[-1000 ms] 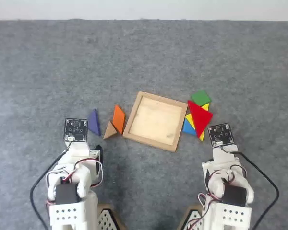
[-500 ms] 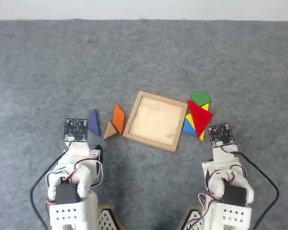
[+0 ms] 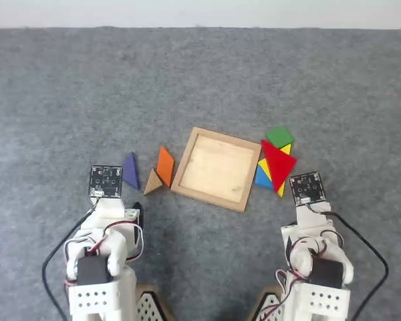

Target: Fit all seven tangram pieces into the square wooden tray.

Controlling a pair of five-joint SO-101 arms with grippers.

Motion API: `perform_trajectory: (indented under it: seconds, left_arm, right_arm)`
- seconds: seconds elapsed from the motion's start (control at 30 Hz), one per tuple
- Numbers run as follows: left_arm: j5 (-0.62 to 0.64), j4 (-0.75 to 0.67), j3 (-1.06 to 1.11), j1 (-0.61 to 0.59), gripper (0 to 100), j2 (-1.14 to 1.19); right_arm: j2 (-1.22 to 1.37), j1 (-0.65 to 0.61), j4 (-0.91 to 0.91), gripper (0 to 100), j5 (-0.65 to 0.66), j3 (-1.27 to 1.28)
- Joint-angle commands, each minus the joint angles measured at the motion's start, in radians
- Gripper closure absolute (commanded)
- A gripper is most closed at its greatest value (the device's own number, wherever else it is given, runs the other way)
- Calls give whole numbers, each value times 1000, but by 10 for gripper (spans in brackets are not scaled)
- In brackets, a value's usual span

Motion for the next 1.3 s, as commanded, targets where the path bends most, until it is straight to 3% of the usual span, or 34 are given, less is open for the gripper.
perform_trajectory:
  seconds: [0.0, 0.23, 0.43, 0.57, 0.7, 0.8, 1.03, 1.27]
  left_arm:
    - [8, 3, -8, -2, 849, -18]
    - [8, 3, -8, -2, 849, -18]
    - [8, 3, -8, -2, 849, -18]
    - [8, 3, -8, -2, 849, -18]
    - [8, 3, -8, -2, 849, -18]
    - [8, 3, -8, -2, 849, -18]
    - [8, 3, -8, -2, 849, -18]
    - [8, 3, -8, -2, 849, -18]
  right_arm:
    - [-13, 10, 7, 961, -8, 17]
    - [-15, -5, 4, 958, 14, 0]
    - [-15, -7, 1, 957, 471, -146]
    - [7, -5, -45, 939, 356, -288]
    - [160, -38, -45, 782, 272, -460]
    - [387, -88, -65, 724, 187, -617]
    - [1069, -208, -154, 794, -66, -990]
    - [1626, -269, -265, 684, -110, -1178]
